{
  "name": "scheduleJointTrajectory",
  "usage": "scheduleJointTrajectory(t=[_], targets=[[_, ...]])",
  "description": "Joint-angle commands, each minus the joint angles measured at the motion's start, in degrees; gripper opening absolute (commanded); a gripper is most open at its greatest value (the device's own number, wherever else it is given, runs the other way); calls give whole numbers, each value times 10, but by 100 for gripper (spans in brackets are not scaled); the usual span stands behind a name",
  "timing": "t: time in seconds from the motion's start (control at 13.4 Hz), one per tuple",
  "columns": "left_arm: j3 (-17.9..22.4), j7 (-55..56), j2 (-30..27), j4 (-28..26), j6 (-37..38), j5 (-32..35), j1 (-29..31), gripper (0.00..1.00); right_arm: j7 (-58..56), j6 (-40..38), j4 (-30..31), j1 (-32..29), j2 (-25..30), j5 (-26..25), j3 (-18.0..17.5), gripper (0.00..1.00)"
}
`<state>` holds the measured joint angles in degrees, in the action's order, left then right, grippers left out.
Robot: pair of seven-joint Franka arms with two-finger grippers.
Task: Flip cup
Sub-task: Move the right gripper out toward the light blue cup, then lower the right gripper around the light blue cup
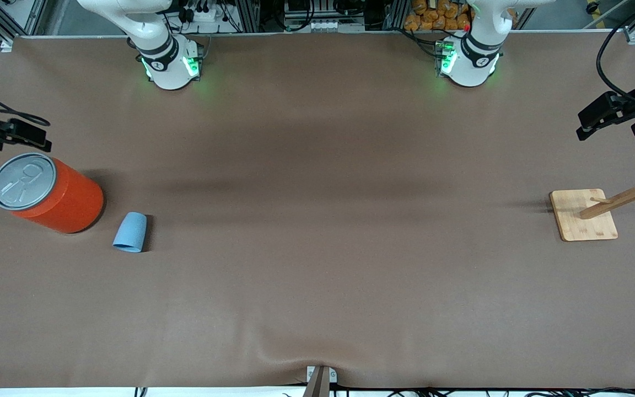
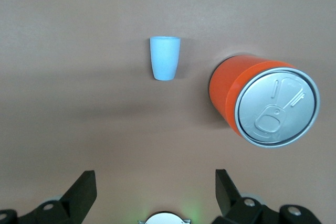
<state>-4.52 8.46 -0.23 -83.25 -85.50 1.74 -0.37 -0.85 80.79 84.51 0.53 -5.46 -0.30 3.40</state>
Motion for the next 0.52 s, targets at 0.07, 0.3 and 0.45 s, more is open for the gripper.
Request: scheduleJointTrajectory(t=[0.07, 0.3, 0.45], targets=[[0, -13, -10, 0, 9, -10, 3, 100, -7, 33, 49, 1, -8, -8, -3, 100], [1, -13, -10, 1, 9, -10, 5, 100, -7, 58, 84, 12, -23, -9, -3, 100], [1, -13, -10, 1, 9, -10, 4, 100, -19, 86, 103, 15, -45, -10, -3, 100]])
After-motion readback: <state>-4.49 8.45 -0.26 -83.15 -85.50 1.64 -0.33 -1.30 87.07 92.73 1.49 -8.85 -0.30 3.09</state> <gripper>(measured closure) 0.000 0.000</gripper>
